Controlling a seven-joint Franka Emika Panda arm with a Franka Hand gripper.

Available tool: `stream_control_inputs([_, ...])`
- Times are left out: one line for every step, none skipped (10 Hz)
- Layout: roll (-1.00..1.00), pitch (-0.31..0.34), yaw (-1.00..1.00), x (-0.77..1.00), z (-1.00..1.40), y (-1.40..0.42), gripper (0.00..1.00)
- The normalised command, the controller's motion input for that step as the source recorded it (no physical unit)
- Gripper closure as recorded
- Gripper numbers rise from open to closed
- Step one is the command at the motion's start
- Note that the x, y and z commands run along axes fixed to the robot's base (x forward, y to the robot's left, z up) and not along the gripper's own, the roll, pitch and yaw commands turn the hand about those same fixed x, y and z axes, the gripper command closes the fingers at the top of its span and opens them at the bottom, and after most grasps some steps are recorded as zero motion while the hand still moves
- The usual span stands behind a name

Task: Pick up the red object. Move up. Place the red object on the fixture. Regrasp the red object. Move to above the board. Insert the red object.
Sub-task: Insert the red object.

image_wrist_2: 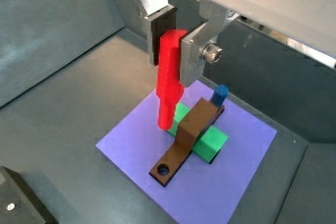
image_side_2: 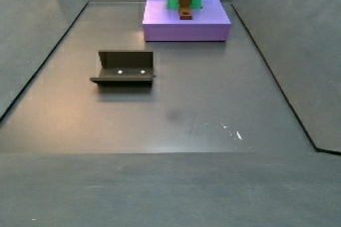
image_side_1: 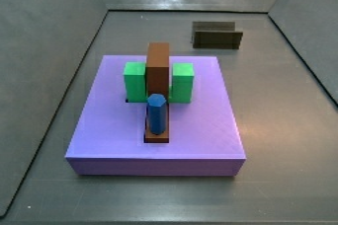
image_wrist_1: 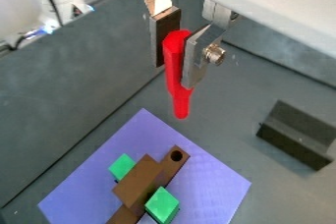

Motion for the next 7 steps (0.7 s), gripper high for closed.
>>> stream_control_inputs([-0.4, -0.079, -0.17, 0.03, -0.33, 0.28, 1.0])
stream_control_inputs([-0.28, -0.13, -0.26, 0.07, -0.52, 0.08, 1.0])
stream_control_inputs([-0.2, -0.15, -0.3, 0.1, -0.65, 0.0, 1.0])
stream_control_inputs([-0.08, -0.191, -0.24, 0.07, -0.76, 0.0, 1.0])
stream_control_inputs([0.0, -0.23, -0.01, 0.07, -0.78, -0.04, 1.0])
stream_control_inputs([0.0, -0.213, 0.0, 0.06, -0.81, 0.0, 1.0])
stream_control_inputs([-0.06, -0.194, -0.02, 0.0, -0.8, 0.0, 1.0])
